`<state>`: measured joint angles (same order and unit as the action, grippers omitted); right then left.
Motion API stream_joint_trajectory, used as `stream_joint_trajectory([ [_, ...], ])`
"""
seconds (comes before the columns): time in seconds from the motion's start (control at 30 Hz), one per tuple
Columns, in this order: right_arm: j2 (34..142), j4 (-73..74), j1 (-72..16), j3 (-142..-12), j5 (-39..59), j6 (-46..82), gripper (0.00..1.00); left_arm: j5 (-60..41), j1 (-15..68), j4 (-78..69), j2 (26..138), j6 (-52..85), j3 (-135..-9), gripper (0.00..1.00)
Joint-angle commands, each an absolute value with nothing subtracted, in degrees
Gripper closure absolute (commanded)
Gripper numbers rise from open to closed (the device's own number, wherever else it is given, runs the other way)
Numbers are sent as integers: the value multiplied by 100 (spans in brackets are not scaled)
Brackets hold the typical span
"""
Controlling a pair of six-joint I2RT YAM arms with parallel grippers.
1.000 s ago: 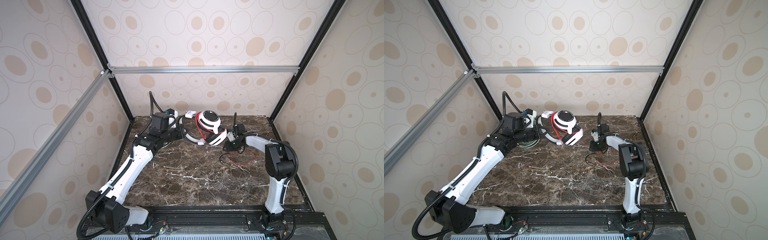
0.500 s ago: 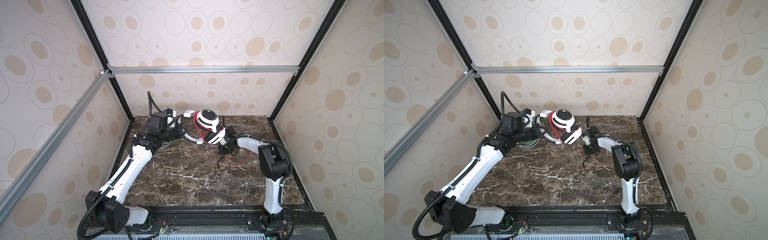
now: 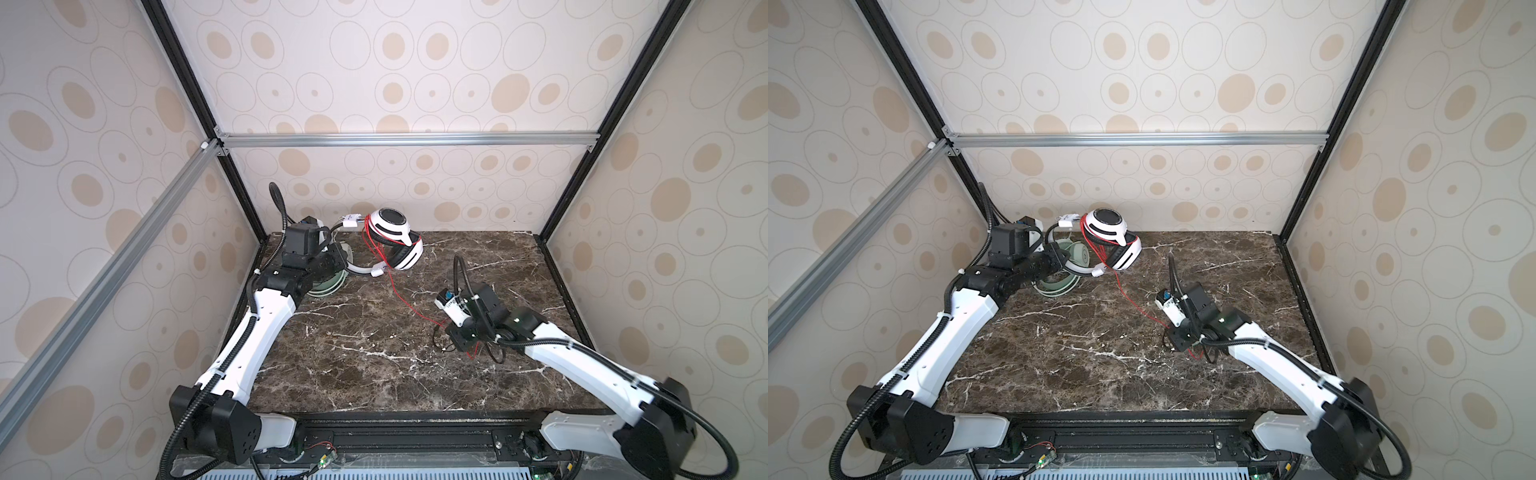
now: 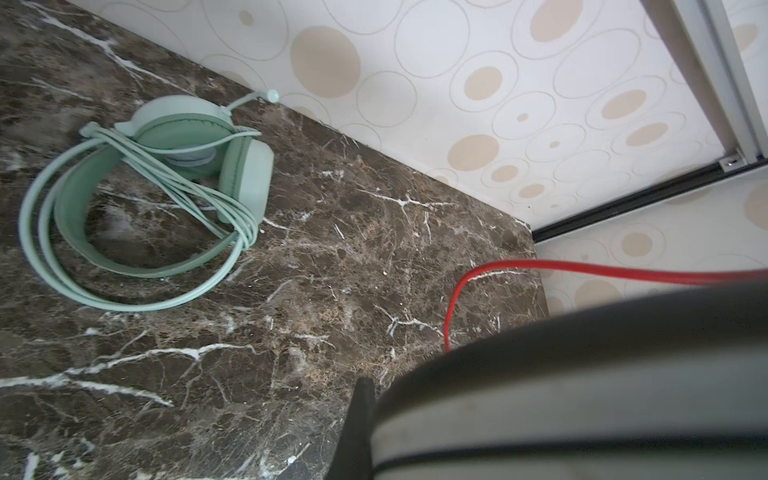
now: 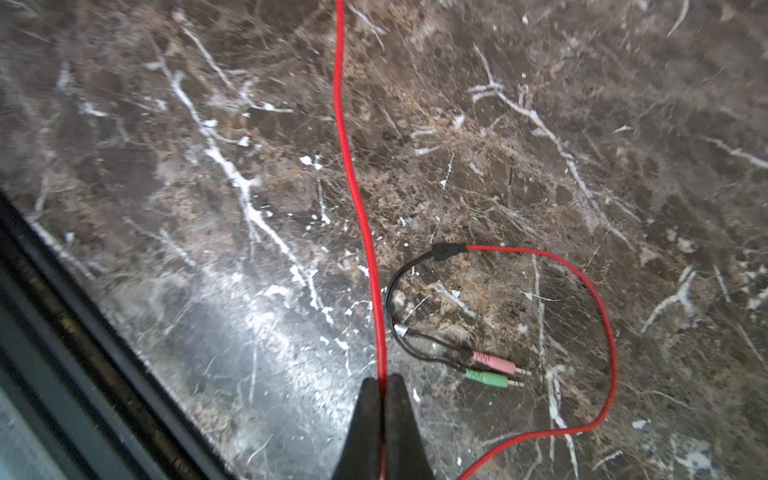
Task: Wrap the headphones
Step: 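Pull the red cable taut, drawing the right gripper toward the robot, then raise the red cable with the right gripper over the headset again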
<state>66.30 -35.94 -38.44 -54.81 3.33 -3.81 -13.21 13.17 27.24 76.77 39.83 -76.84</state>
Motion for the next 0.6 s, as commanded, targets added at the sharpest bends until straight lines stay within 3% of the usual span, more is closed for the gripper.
stream_joint_trajectory([
  [0.0,5918,-4299,-4097,-5601,19,-381,100,-1213,1249,2552,7515,4262,-7868,100],
  [0.2,5189,-4979,-4662,-6523,-185,-397,100,-494,1239,2696,7517,4468,-7795,100],
  [0.57,5530,-5687,-5275,-8147,-2,-1050,100,498,1249,3494,8075,4844,-8119,100],
])
